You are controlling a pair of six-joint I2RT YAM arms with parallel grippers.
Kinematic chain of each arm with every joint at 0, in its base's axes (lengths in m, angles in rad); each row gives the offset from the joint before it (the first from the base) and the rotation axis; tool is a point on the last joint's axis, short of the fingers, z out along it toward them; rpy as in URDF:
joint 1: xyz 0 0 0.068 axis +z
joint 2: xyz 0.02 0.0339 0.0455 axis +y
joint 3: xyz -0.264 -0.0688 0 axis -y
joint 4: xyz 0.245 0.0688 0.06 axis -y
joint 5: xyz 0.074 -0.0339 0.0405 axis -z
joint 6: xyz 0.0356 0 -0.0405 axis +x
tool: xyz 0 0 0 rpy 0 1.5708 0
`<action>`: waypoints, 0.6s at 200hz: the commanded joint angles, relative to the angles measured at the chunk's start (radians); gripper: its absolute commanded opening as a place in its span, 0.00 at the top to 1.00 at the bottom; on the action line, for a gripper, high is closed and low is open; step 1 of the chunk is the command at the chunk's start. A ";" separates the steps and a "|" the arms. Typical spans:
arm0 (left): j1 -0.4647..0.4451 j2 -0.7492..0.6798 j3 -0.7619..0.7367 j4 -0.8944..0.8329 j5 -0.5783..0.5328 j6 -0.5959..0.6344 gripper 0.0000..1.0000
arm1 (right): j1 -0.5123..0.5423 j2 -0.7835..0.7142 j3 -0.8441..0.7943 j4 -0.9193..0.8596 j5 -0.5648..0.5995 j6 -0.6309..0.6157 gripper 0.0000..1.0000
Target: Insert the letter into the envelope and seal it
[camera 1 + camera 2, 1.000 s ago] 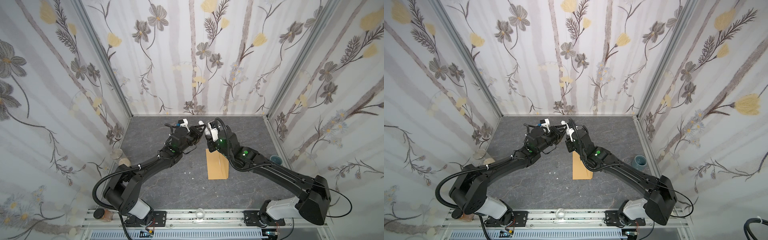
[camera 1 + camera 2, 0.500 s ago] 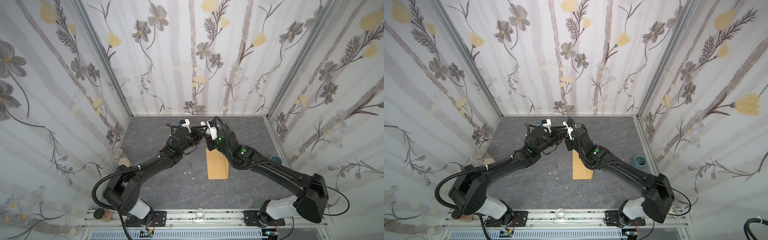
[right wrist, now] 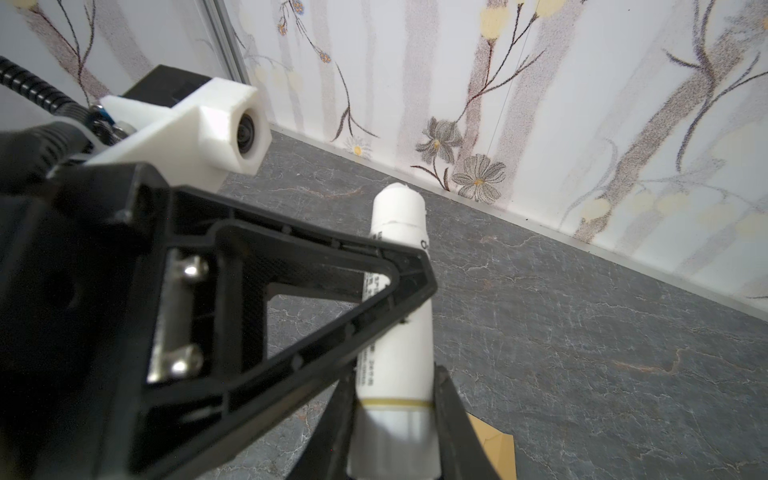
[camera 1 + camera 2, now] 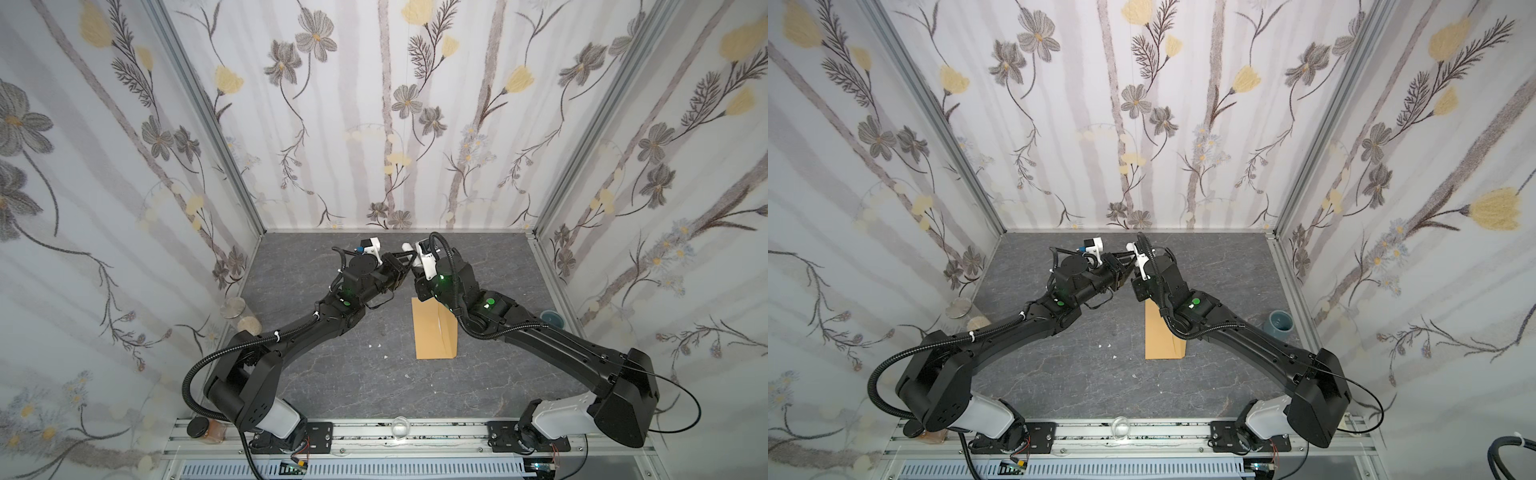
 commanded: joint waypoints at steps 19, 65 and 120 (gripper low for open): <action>0.000 -0.001 0.001 0.035 0.006 0.010 1.00 | -0.005 -0.009 0.007 0.051 -0.099 0.066 0.84; -0.001 -0.016 -0.045 0.098 -0.002 0.009 1.00 | -0.081 -0.030 0.002 0.120 -0.330 0.261 0.85; -0.008 -0.018 -0.125 0.248 0.010 -0.035 1.00 | -0.213 -0.035 -0.058 0.325 -0.670 0.550 0.87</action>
